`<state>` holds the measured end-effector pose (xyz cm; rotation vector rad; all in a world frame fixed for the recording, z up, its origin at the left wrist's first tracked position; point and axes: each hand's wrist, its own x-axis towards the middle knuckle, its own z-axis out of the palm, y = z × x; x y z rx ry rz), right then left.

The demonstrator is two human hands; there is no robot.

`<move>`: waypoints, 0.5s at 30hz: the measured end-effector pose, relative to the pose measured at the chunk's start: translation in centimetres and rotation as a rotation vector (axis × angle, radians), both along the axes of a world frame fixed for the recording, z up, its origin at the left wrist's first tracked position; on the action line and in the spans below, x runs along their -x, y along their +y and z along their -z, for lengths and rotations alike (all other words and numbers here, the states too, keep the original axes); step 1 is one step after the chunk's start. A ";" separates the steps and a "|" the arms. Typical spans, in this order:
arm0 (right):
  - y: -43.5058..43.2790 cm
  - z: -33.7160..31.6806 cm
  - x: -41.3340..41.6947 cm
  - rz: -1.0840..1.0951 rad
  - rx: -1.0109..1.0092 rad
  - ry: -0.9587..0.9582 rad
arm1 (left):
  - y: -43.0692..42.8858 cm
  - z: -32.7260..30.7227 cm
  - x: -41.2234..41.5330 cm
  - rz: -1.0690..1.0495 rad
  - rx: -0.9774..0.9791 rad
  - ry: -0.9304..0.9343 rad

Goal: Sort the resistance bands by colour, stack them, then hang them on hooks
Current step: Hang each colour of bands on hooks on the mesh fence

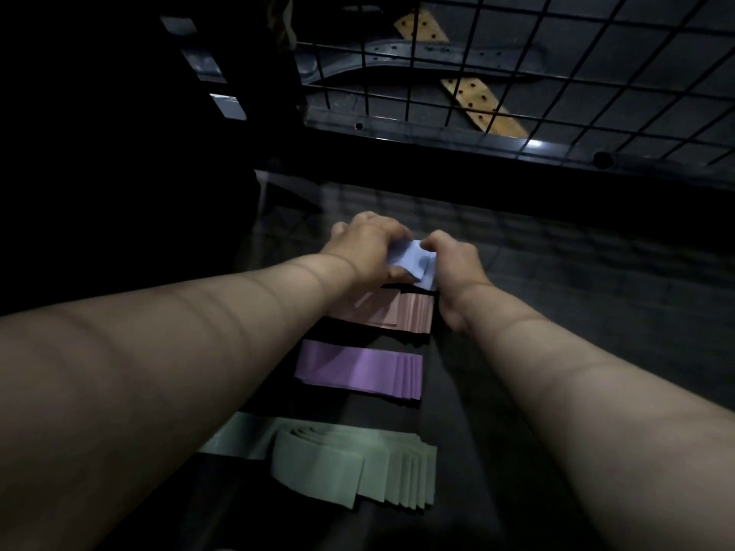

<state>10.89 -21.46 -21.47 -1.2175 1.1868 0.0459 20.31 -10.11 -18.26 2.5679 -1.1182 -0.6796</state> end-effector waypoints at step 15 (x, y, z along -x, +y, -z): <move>-1.0 -1.2 4.4 -0.255 0.358 -0.181 | 0.6 -0.2 0.0 0.116 -0.033 -0.100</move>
